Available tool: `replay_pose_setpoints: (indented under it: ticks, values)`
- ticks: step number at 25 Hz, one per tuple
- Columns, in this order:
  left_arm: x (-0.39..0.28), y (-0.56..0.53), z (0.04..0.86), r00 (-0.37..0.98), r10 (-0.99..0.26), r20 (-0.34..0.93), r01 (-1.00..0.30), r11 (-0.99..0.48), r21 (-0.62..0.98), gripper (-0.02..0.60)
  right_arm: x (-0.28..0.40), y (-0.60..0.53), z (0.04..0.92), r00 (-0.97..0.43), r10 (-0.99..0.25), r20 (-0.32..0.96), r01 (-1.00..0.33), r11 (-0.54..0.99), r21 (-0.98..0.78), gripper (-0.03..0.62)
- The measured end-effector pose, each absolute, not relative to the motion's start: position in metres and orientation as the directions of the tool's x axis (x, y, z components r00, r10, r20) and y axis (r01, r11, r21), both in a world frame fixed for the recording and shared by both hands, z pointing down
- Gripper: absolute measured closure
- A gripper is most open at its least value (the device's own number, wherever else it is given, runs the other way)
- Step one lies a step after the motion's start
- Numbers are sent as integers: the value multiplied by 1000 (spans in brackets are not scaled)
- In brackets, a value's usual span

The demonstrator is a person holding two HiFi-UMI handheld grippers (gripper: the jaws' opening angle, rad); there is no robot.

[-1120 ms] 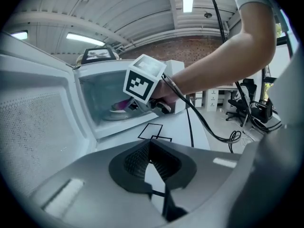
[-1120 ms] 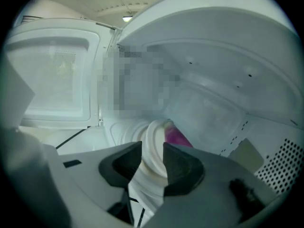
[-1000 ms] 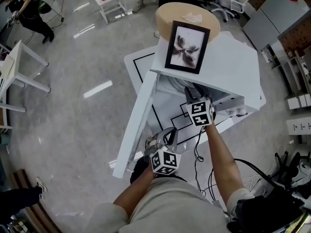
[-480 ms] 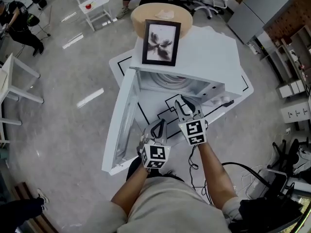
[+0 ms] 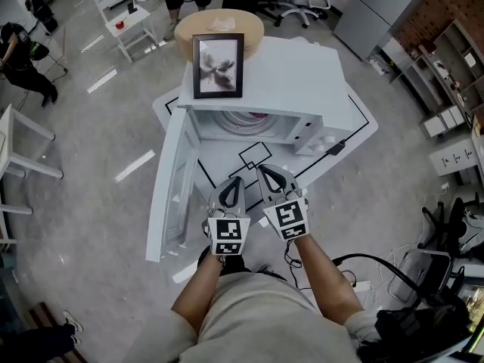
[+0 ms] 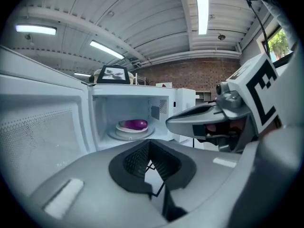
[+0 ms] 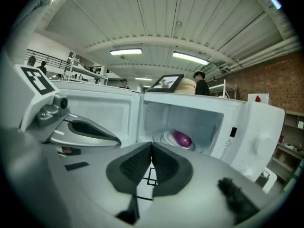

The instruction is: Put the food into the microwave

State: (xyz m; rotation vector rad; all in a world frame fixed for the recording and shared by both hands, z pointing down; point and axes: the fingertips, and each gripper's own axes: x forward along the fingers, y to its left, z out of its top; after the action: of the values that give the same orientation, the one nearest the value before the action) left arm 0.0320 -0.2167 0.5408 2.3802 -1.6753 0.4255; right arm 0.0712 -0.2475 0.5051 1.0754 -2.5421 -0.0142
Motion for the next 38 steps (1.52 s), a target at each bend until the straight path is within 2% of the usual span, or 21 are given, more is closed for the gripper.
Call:
replay_pose_setpoints:
  ticks: [12,38]
  values:
    - [46,-219,502,347,-896,276,-931,-365,-17,574,85,-229,478,-623,-728,287,-733,671,111,582]
    - [41,-233,504,398,-872,285,-909,-417,-7,574,75,-242,476,-586,-757,288,-748,642,165,582]
